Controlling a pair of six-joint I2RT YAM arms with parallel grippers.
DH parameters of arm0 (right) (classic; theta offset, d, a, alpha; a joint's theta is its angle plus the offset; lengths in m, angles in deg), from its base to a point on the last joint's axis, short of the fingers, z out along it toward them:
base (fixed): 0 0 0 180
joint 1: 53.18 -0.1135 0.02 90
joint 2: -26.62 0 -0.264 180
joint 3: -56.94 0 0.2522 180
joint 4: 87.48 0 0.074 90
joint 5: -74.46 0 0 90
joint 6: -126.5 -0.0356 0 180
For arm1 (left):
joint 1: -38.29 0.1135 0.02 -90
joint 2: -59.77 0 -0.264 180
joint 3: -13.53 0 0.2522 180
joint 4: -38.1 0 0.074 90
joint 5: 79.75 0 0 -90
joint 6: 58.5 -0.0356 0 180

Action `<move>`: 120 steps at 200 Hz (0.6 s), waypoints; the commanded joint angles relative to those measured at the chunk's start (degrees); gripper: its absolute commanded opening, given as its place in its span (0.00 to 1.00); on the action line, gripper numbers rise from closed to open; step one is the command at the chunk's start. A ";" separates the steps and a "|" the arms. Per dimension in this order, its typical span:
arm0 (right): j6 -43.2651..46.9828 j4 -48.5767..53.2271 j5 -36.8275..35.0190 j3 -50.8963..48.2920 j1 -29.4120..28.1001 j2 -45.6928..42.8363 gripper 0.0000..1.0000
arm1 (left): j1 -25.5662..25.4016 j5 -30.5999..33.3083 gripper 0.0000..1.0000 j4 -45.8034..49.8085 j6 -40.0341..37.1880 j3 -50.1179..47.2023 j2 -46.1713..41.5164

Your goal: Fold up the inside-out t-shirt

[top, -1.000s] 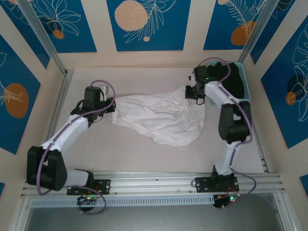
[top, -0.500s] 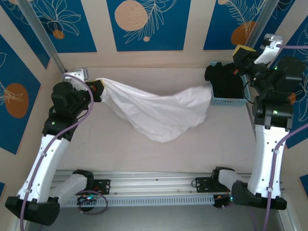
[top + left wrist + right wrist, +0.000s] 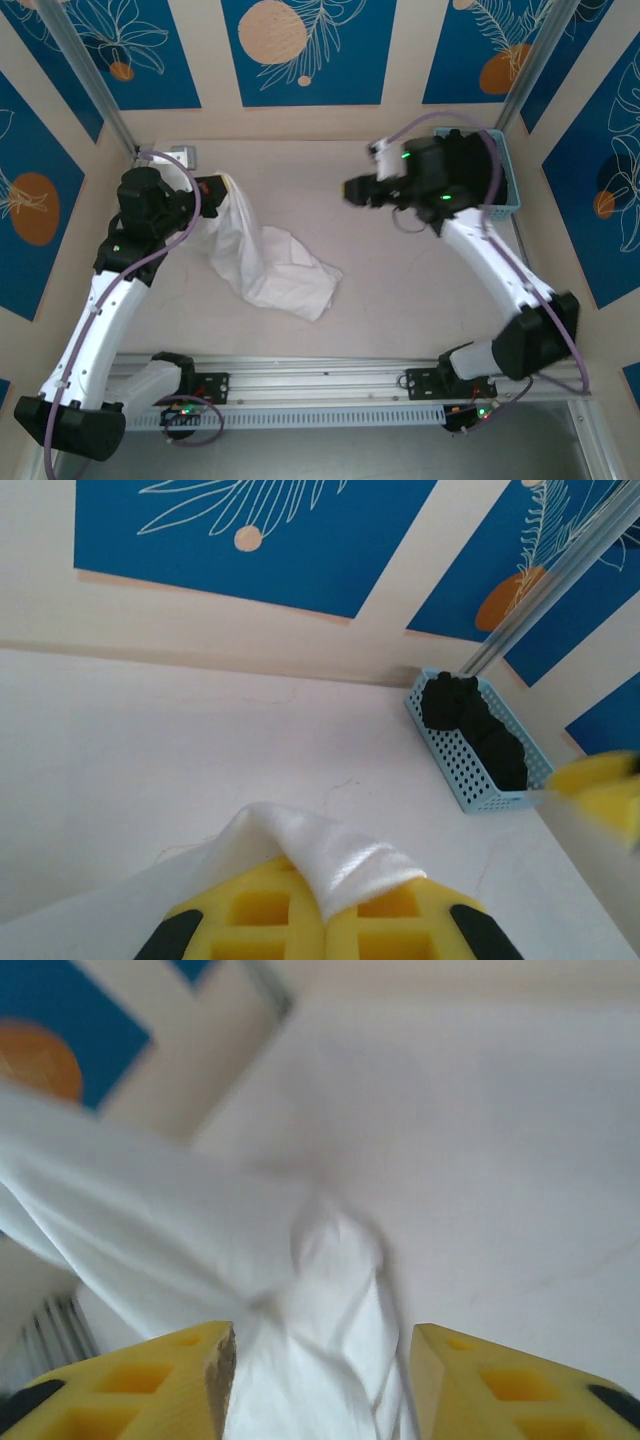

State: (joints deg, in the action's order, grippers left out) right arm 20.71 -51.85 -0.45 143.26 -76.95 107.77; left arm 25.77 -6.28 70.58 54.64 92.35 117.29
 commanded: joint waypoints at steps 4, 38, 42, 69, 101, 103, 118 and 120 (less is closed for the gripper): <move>3.03 -1.16 -6.17 -4.08 -7.14 4.52 0.57 | -0.07 -0.79 0.00 0.75 -1.51 1.95 -0.95; -3.82 2.51 -10.94 -10.20 -11.14 10.72 0.70 | -0.07 0.76 0.00 0.81 -1.76 1.33 -1.41; -4.49 2.54 -10.47 -11.26 -11.96 11.02 0.70 | -0.09 0.90 0.00 0.92 -1.78 1.23 -1.36; -9.32 2.45 -9.54 -16.07 -16.34 11.99 0.70 | -0.06 1.46 0.00 0.88 -1.87 0.89 -1.01; -12.82 2.07 -10.53 -18.62 -19.44 12.68 0.62 | -0.07 1.34 0.00 -0.21 -1.34 0.11 -0.83; -12.89 2.03 -10.46 -18.73 -19.53 12.82 0.60 | -0.10 1.33 0.00 -0.25 -1.36 0.08 -0.83; -13.12 1.69 -10.87 -18.51 -20.30 13.49 0.41 | -0.06 1.33 0.00 -0.37 -1.16 -0.06 -0.74; -13.12 1.75 -10.98 -18.44 -20.34 13.53 0.39 | -0.10 1.33 0.00 -0.38 -1.19 -0.05 -0.74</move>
State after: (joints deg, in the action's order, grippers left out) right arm 10.53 -49.95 -10.52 125.01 -96.55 120.14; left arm 25.77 -5.58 71.41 53.83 92.37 117.18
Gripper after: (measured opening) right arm 0.507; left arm 0.049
